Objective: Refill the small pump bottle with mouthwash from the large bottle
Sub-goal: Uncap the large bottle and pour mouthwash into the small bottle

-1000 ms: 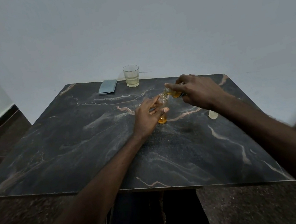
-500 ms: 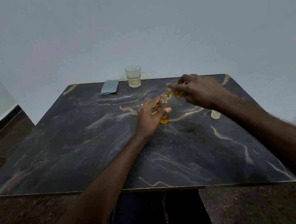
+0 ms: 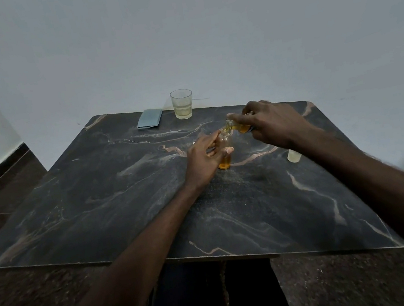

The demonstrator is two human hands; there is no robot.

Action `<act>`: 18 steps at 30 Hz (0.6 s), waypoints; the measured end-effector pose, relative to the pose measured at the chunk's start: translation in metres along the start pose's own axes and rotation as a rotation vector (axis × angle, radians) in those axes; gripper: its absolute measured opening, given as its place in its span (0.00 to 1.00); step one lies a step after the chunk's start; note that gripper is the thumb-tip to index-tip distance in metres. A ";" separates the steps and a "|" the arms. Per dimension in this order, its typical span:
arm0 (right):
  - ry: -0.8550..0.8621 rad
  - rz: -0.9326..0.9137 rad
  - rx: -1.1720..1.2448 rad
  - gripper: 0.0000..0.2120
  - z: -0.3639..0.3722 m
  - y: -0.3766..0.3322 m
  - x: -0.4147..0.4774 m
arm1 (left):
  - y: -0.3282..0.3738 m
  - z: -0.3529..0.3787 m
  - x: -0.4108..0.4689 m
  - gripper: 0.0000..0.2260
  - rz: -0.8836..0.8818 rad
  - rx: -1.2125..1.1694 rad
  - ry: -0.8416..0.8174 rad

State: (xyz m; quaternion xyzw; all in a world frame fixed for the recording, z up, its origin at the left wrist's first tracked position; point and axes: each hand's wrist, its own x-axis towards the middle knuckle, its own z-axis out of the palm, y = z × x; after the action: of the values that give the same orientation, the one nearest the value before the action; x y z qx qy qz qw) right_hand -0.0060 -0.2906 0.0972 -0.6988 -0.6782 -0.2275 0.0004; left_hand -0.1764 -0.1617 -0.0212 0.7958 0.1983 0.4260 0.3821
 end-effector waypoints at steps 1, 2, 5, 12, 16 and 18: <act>-0.001 0.000 0.000 0.32 0.000 0.000 0.000 | 0.001 0.000 -0.001 0.30 0.000 0.001 0.007; -0.001 0.002 0.001 0.32 0.000 0.000 0.000 | 0.001 0.000 -0.001 0.30 0.000 0.002 0.012; -0.001 0.002 0.003 0.32 0.000 0.000 0.000 | 0.000 0.000 0.000 0.29 -0.005 0.007 0.008; 0.002 0.004 0.002 0.32 -0.001 0.000 0.001 | -0.005 0.002 0.002 0.27 -0.015 0.019 0.011; 0.000 0.004 0.005 0.32 -0.001 0.000 0.001 | -0.006 0.003 0.002 0.27 -0.009 0.021 0.011; -0.001 0.003 0.001 0.32 0.000 0.000 0.001 | -0.007 0.003 0.002 0.27 -0.007 0.025 0.015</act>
State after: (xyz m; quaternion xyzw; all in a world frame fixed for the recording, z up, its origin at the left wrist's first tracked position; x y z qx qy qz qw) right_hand -0.0063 -0.2899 0.0977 -0.6999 -0.6774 -0.2265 0.0007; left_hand -0.1726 -0.1569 -0.0264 0.7966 0.2093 0.4281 0.3719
